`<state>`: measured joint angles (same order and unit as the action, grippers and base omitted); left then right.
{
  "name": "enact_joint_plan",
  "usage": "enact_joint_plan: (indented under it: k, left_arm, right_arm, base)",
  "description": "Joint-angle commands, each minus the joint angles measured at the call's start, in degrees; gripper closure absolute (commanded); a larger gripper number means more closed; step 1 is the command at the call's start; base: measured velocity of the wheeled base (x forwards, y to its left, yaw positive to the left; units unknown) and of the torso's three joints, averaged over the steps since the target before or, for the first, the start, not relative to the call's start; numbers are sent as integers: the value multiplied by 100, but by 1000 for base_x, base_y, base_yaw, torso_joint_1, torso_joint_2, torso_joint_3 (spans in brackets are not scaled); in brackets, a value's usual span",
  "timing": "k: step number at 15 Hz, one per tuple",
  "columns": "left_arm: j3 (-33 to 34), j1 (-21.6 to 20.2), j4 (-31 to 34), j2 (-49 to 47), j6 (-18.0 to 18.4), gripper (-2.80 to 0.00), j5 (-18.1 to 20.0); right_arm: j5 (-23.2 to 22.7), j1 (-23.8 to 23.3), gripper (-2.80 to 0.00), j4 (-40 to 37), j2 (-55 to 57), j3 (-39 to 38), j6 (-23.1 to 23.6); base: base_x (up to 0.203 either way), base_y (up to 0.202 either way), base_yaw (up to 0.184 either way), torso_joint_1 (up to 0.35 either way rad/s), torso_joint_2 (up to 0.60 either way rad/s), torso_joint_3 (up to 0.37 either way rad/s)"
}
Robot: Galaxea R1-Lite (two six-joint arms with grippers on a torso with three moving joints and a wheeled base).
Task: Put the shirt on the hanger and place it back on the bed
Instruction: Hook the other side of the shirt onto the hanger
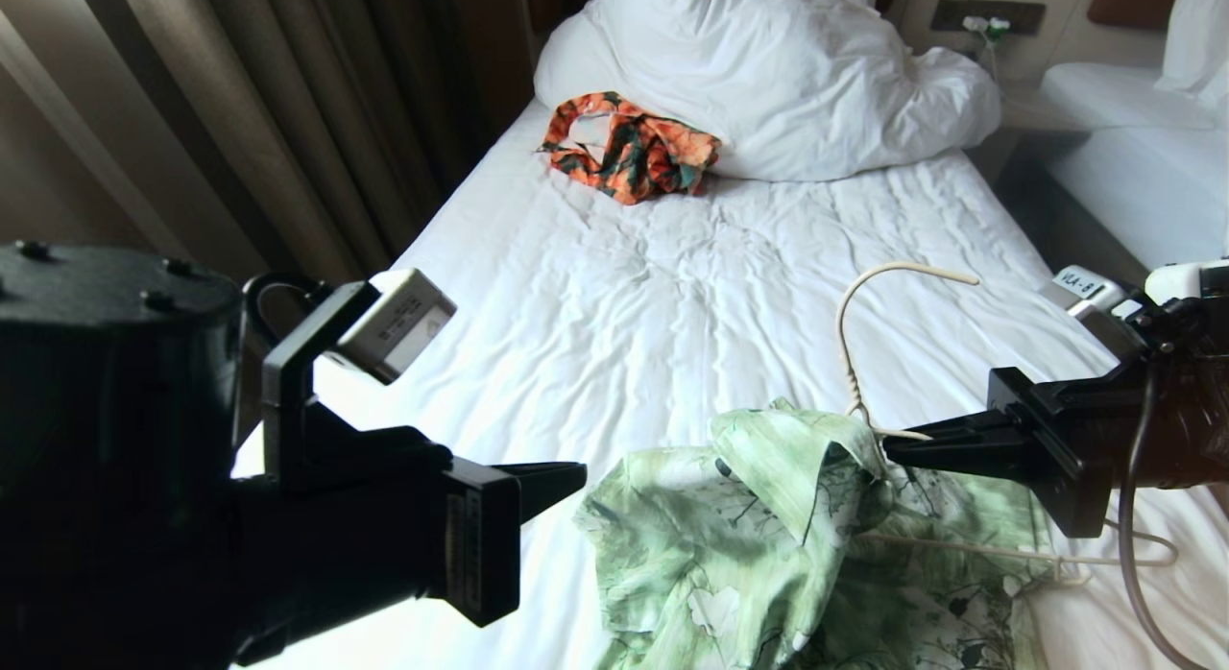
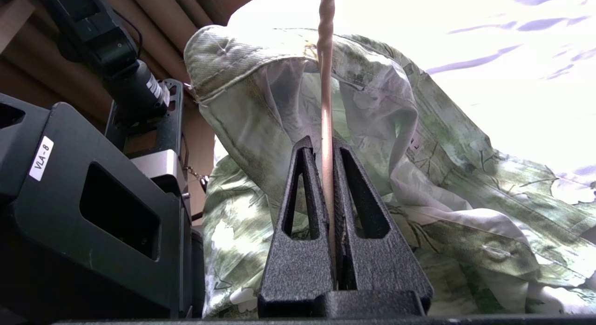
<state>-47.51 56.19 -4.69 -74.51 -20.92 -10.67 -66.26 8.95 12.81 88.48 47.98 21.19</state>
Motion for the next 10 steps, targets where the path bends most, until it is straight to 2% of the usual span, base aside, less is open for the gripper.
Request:
enact_joint_plan:
  k: [1,2,3,7,10]
  left_arm:
    - [404,120,-549,-344,-19,0,0]
    - [617,239,-812,-503,-22,0,-2]
    - [797,345,-1113,-625,-19,-280,-31]
    - [956,468,-1454,-1026,-15,-280,-24]
    - [973,547,-2178,-1466,11,-280,-23]
  right_arm:
    - [-44,-7,0,10,4,-17,15]
    - [-45,1,0,11,28,-25,17]
    - [-45,2,0,11,61,-26,24]
    - [-61,-4,0,234,245,-23,40]
    - [-72,-51,0,485,372,-52,17]
  base:
    - [0,0,0,0,0,0]
    - [0,0,0,0,0,0]
    - [0,0,0,0,0,0]
    - [0,0,0,0,0,0]
    - [0,0,0,0,0,0]
